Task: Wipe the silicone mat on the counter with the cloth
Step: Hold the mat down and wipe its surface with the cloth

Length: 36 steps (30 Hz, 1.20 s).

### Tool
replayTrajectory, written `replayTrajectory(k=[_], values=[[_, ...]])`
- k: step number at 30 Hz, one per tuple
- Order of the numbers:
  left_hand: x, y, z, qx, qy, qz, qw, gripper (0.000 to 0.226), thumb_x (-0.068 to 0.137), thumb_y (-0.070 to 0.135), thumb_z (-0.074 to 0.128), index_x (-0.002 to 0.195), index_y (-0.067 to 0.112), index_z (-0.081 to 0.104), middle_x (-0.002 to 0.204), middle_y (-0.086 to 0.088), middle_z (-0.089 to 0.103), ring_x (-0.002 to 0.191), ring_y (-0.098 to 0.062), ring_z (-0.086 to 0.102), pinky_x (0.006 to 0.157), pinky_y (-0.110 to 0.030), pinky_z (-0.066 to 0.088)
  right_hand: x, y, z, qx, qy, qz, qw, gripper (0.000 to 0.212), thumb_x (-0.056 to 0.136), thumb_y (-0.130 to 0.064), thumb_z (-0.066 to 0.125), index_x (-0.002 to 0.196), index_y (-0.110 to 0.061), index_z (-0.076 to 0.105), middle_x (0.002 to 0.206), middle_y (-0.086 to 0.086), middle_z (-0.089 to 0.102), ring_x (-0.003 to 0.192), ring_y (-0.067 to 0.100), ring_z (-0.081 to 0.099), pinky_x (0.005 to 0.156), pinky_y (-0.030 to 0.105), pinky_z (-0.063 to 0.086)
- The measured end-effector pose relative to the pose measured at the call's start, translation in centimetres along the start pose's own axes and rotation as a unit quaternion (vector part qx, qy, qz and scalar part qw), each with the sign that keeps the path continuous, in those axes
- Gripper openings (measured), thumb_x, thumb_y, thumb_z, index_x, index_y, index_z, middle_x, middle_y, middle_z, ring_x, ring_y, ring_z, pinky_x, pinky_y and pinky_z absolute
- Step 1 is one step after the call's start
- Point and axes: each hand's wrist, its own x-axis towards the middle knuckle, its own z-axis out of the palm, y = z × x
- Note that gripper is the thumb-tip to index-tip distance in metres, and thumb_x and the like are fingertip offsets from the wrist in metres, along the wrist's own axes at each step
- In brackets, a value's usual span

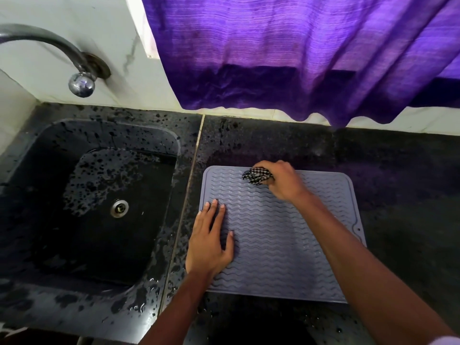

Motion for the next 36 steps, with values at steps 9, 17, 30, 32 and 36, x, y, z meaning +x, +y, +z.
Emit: replayTrajectory(k=[9, 17, 30, 32, 36], values=[[0.1, 0.4, -0.1, -0.005, 0.002, -0.006, 1.0, 0.066, 0.094, 0.039, 0.05, 0.152, 0.009, 0.041, 0.162, -0.007, 0.032, 0.153, -0.023, 0.023, 0.121, -0.049, 0.028, 2.6, -5.2, 3.1, -0.015, -0.014, -0.026, 0.999, 0.049, 0.075, -0.007, 0.069, 0.112, -0.037, 0.059, 0.094, 0.007, 0.069, 0.088, 0.028, 0.067, 0.077, 0.039, 0.055], [0.1, 0.4, 0.0, -0.007, -0.003, -0.007, 1.0, 0.065, 0.094, 0.039, 0.049, 0.151, 0.008, 0.042, 0.161, -0.008, 0.034, 0.152, -0.023, 0.024, 0.119, -0.051, 0.029, 3.8, -9.7, 4.2, 0.042, -0.059, -0.059, 0.996, 0.045, 0.078, -0.003, 0.067, 0.117, -0.026, 0.062, 0.105, 0.009, 0.071, 0.099, 0.027, 0.066, 0.083, 0.042, 0.054], [0.0, 0.0, 0.3, -0.012, 0.019, 0.005, 1.0, 0.065, 0.093, 0.038, 0.052, 0.15, 0.008, 0.044, 0.16, -0.008, 0.036, 0.15, -0.025, 0.029, 0.118, -0.052, 0.031, -6.0, 4.3, -8.6, -0.027, 0.02, 0.053, 0.998, 0.037, 0.086, -0.011, 0.068, 0.122, -0.014, 0.058, 0.102, 0.006, 0.069, 0.095, 0.021, 0.065, 0.081, 0.026, 0.044], [0.0, 0.0, 0.3, -0.013, 0.024, 0.007, 1.0, 0.064, 0.093, 0.038, 0.053, 0.149, 0.008, 0.045, 0.16, -0.008, 0.037, 0.15, -0.025, 0.03, 0.117, -0.052, 0.032, -7.0, 7.7, -10.1, -0.066, 0.02, 0.086, 0.994, 0.038, 0.083, -0.009, 0.069, 0.119, -0.015, 0.06, 0.103, 0.011, 0.07, 0.096, 0.027, 0.066, 0.086, 0.033, 0.05], [0.0, -0.1, 0.4, -0.015, 0.03, 0.015, 0.999, 0.064, 0.093, 0.036, 0.054, 0.148, 0.007, 0.046, 0.159, -0.009, 0.038, 0.149, -0.026, 0.031, 0.115, -0.054, 0.035, -7.7, 11.4, -11.0, -0.125, -0.016, 0.159, 0.979, 0.037, 0.081, -0.014, 0.068, 0.116, -0.022, 0.06, 0.107, 0.011, 0.068, 0.101, 0.032, 0.063, 0.088, 0.049, 0.052]])
